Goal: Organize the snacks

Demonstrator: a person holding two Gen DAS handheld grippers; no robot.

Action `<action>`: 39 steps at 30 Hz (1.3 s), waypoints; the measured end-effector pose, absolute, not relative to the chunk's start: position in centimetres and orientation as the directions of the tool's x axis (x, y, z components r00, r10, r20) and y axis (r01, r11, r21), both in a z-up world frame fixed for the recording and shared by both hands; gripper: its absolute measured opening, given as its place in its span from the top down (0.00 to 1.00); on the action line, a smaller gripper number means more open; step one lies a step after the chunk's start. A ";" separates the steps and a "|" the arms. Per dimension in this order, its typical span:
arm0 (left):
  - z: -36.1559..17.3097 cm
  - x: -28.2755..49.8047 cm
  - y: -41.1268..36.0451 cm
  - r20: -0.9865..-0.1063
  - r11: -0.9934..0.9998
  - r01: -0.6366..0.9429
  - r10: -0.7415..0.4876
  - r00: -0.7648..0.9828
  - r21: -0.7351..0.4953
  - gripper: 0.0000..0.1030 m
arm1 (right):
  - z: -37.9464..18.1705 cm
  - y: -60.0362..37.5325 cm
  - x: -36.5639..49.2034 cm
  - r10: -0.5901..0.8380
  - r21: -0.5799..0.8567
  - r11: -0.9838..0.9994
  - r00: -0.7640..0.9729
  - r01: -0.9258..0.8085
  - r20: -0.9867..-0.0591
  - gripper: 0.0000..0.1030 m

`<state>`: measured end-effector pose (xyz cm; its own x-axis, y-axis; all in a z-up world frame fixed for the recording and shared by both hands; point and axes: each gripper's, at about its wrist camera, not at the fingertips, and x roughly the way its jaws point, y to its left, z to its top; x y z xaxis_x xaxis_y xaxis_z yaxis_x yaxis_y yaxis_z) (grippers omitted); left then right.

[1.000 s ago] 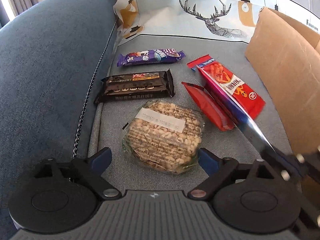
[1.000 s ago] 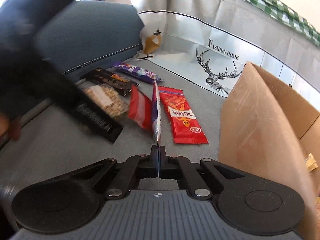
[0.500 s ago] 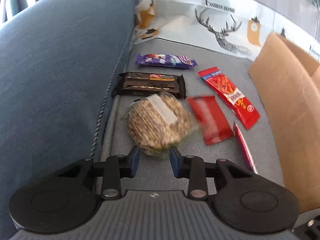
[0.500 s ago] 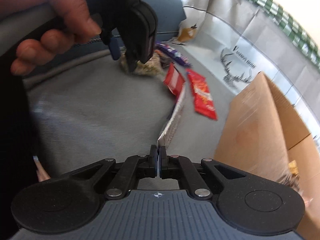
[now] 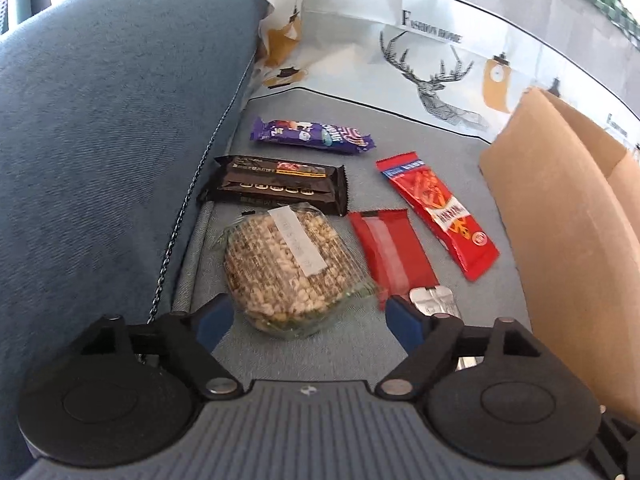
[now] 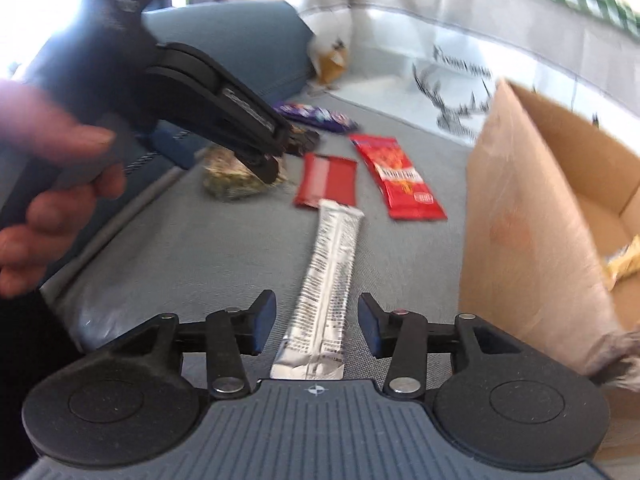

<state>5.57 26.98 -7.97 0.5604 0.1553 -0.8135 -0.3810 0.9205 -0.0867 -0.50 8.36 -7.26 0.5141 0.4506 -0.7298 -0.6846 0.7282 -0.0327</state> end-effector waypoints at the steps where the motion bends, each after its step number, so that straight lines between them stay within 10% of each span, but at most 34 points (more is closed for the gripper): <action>1: -8.1 5.8 27.0 -0.814 0.917 -0.388 0.159 0.559 -0.088 0.13 | -7.6 8.5 0.1 0.446 -0.020 0.737 0.509 -0.675 -0.737 0.53; 14: -10.3 8.6 27.7 -0.815 0.882 -0.467 0.219 0.537 -0.070 0.08 | -8.7 9.4 2.2 0.423 0.025 0.770 0.481 -0.637 -0.768 0.50; 21: -10.6 8.9 27.3 -0.813 0.882 -0.470 0.264 0.519 -0.013 0.17 | -8.5 9.3 2.5 0.430 0.029 0.769 0.484 -0.638 -0.762 0.75; 39: -7.3 5.9 26.6 -0.788 0.891 -0.453 0.252 0.561 -0.038 0.22 | -7.4 8.6 1.8 0.407 0.011 0.794 0.518 -0.608 -0.752 0.76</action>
<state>5.91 26.55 -7.35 0.5613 0.2524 -0.7882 -0.4533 0.8905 -0.0377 1.78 8.62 -7.37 0.5183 0.4071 -0.7521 -0.6079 0.7939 0.0108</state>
